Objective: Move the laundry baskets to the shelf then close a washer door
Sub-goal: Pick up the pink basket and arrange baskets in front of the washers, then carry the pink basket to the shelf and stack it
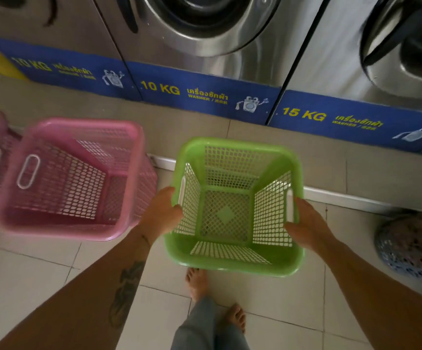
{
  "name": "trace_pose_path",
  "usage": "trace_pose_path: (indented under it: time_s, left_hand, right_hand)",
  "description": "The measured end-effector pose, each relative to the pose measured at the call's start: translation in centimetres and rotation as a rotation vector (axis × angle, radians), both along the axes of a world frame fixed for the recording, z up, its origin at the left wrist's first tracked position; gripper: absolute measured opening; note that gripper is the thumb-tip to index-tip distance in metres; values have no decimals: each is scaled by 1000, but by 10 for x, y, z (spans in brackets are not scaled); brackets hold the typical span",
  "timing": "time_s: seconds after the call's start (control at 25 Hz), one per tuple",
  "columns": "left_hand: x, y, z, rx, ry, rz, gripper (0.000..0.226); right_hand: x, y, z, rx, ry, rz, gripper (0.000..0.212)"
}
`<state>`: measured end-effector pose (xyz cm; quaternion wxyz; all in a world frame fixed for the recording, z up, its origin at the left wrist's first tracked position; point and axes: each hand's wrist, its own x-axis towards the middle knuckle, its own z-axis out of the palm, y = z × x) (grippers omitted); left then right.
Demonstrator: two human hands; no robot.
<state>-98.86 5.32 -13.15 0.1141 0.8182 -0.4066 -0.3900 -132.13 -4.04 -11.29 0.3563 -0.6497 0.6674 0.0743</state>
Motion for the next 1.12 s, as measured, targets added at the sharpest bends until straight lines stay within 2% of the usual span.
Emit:
trace_pose_path:
  time_s: [0.16, 0.28, 0.36, 0.48, 0.64, 0.76, 0.88, 1.0, 1.08, 1.12]
  left_hand:
    - [1, 32, 106, -97, -75, 69, 43]
    - [11, 64, 185, -174, -153, 22, 17]
    - [19, 90, 229, -246, -173, 74, 18]
    - [49, 133, 279, -370, -97, 284, 25]
    - [109, 196, 321, -424, -154, 353, 36]
    - [165, 244, 341, -473, -219, 293, 31]
    - [240, 293, 351, -432, -344, 259, 17]
    - [313, 335, 357, -384, -442, 218, 17]
    - [357, 360, 360, -366, -436, 225, 16]
    - [376, 368, 360, -359, -443, 212, 19]
  right_hand:
    - [23, 20, 100, -29, -89, 82, 80]
    - [45, 30, 172, -123, -110, 214, 61]
    - [68, 34, 209, -164, -128, 281, 56]
    - [118, 49, 254, -229, -194, 385, 59]
    - [208, 79, 299, -289, -241, 503, 57]
    - [284, 112, 324, -316, -294, 544, 60]
    - [370, 151, 339, -347, -323, 595, 45]
    - [454, 185, 342, -393, -363, 646, 18]
    - [503, 211, 343, -388, -391, 678, 18]
    - [522, 222, 345, -375, -384, 699, 30]
